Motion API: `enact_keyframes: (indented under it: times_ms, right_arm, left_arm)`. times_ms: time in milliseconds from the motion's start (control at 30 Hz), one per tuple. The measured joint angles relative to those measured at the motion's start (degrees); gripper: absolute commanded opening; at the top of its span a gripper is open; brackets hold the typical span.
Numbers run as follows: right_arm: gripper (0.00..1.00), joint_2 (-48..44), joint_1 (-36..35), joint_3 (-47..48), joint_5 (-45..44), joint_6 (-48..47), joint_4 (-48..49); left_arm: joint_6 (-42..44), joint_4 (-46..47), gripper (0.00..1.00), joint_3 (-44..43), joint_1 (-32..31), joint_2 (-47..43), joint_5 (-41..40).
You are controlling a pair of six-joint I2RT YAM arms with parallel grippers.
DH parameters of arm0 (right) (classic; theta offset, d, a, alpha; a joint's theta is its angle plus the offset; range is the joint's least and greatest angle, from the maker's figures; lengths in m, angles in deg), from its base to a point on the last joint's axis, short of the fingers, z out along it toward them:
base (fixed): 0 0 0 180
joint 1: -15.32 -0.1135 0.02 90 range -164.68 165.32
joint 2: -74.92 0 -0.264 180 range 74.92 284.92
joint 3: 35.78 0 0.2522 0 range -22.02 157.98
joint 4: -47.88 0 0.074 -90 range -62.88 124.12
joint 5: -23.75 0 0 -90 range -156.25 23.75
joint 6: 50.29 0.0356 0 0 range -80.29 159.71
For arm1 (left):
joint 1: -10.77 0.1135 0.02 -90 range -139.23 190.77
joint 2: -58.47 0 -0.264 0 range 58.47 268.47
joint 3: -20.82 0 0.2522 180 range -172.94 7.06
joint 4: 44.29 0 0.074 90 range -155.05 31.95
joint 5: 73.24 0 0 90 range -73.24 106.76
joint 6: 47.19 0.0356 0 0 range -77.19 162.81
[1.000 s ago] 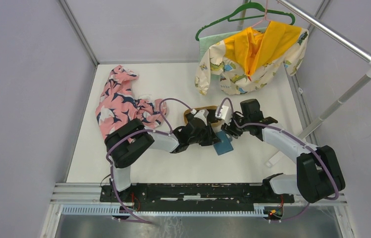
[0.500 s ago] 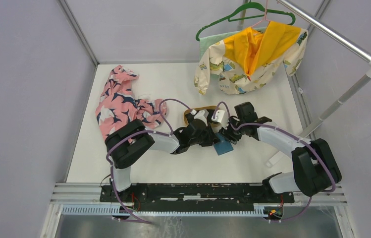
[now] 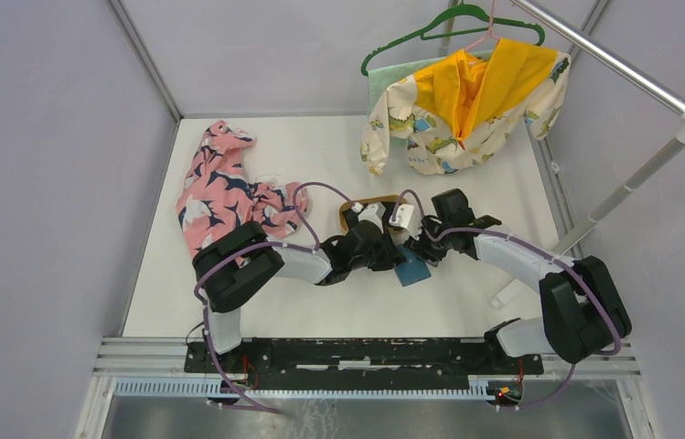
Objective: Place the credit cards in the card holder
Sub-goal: Close the card holder at the center of the board.
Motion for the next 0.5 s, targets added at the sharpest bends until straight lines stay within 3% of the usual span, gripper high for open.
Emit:
enact_keyframes:
  times_ms: [133,333,500]
  right_arm:
    - [0.42,2.23,-1.79,0.0,-3.65,0.04,0.22]
    - [0.1,2.38,-2.67,0.0,-6.62,0.17,0.92]
    - [0.06,2.36,-2.73,0.0,-6.19,0.39,1.25]
  left_arm:
    - [0.0,-0.04,0.21,0.0,-0.11,-0.04,-0.13]
    - [0.02,-0.46,0.21,0.0,-0.31,-0.44,-0.57]
    - [0.02,-1.64,0.22,0.55,-0.39,-2.25,-0.66]
